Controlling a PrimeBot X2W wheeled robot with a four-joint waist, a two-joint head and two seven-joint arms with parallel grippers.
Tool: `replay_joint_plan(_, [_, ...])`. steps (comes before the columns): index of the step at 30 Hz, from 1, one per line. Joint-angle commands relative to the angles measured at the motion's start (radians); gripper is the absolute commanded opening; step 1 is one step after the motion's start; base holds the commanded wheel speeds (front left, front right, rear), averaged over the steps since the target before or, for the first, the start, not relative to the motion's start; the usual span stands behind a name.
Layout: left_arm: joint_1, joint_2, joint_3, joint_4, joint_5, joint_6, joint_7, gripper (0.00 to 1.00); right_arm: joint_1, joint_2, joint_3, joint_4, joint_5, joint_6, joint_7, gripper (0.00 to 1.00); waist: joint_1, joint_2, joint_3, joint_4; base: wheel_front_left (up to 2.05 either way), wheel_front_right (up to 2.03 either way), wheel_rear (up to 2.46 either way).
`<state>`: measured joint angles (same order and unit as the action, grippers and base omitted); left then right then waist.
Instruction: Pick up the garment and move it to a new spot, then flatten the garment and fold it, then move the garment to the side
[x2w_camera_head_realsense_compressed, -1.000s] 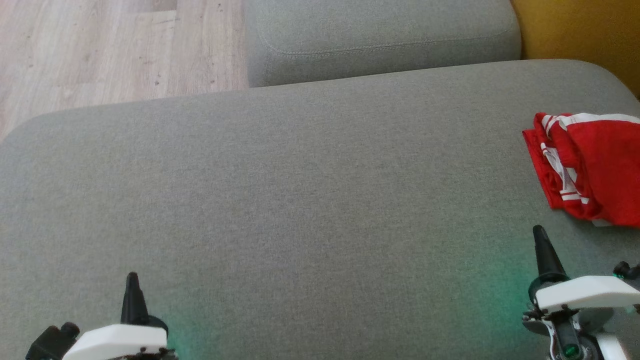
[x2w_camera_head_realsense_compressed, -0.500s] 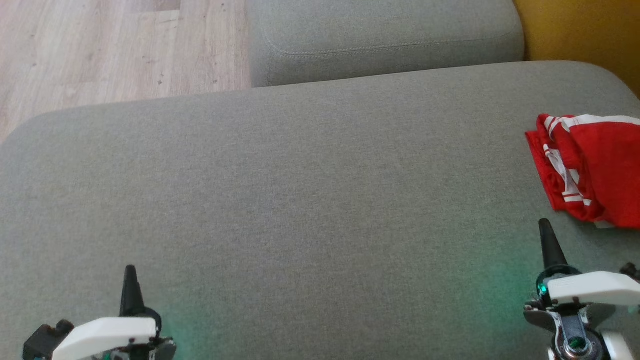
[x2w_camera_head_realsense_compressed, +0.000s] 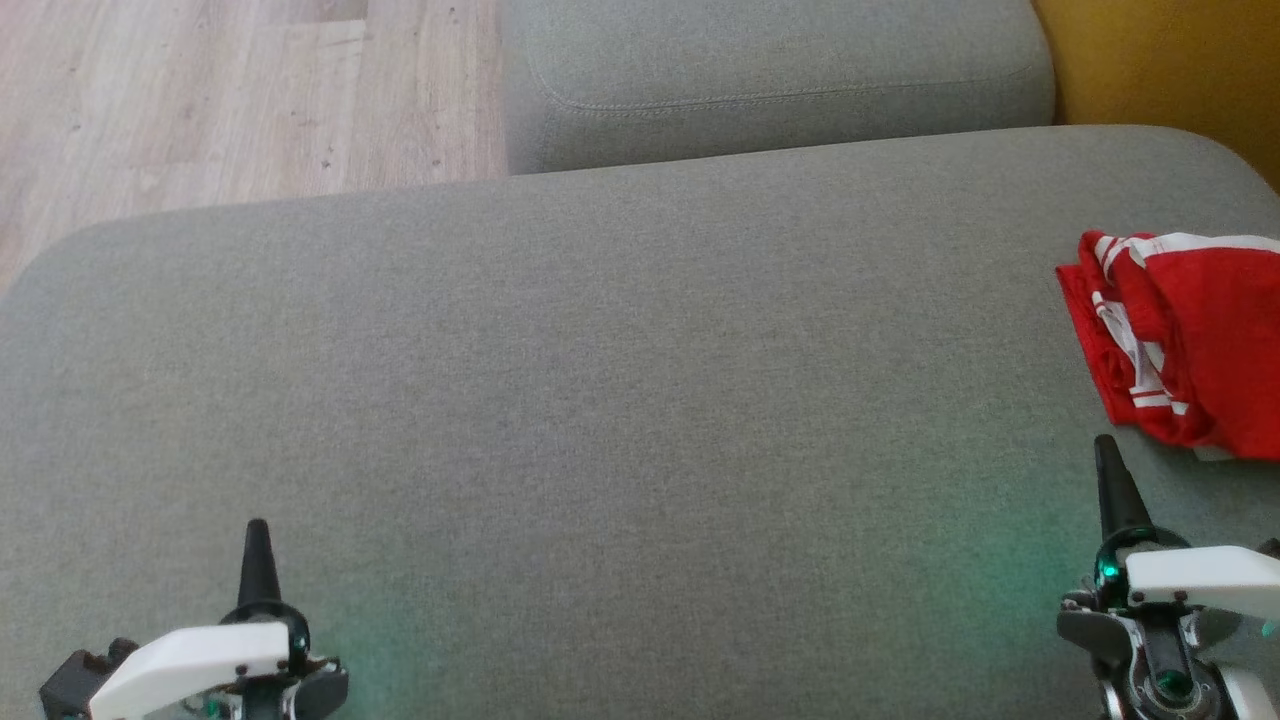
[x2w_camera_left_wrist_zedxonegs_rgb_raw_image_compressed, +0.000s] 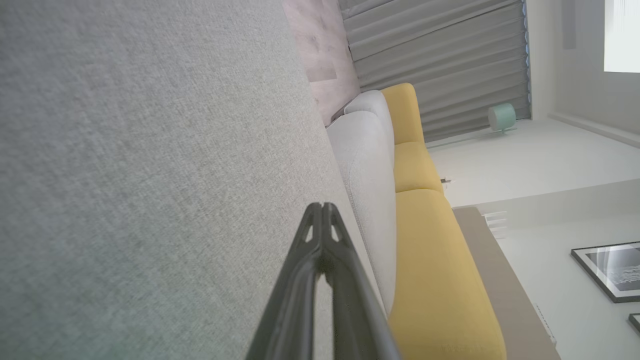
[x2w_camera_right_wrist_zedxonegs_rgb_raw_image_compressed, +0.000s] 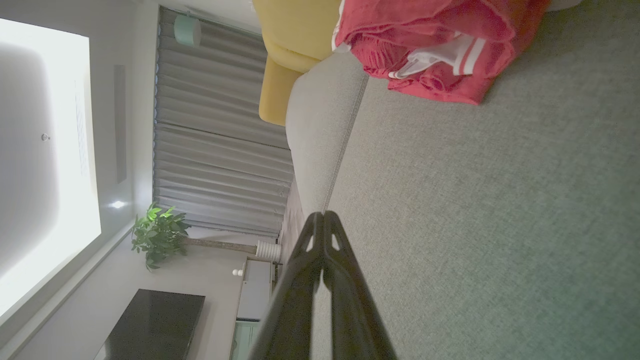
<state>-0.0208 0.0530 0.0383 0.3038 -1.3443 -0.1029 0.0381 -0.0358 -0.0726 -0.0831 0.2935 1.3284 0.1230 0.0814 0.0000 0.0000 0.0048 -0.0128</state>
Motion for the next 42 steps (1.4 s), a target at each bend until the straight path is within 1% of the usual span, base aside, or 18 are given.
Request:
replay_joint_plan(1, [-0.059,0.005,0.038,-0.038,-0.026,-0.009,0.01,0.0,-0.057,0.002,0.007,-0.041,0.029,0.006,0.011,0.0,0.0,0.0,0.0,0.001,0.0,0.0,0.0])
replay_joint_plan(25, [-0.087,-0.003,0.076,-0.058,-0.264,-0.028,0.075,0.0,-0.072,0.022,-0.031,-0.049,0.28,0.008,0.032,0.0,0.0,0.0,-0.002,0.013,0.0,0.0,0.0])
replay_joint_plan(42, [-0.087,-0.003,0.076,-0.058,-0.264,-0.028,0.075,0.0,-0.072,0.022,-0.031,-0.049,0.28,0.008,0.032,0.0,0.0,0.0,-0.002,0.013,0.0,0.0,0.0])
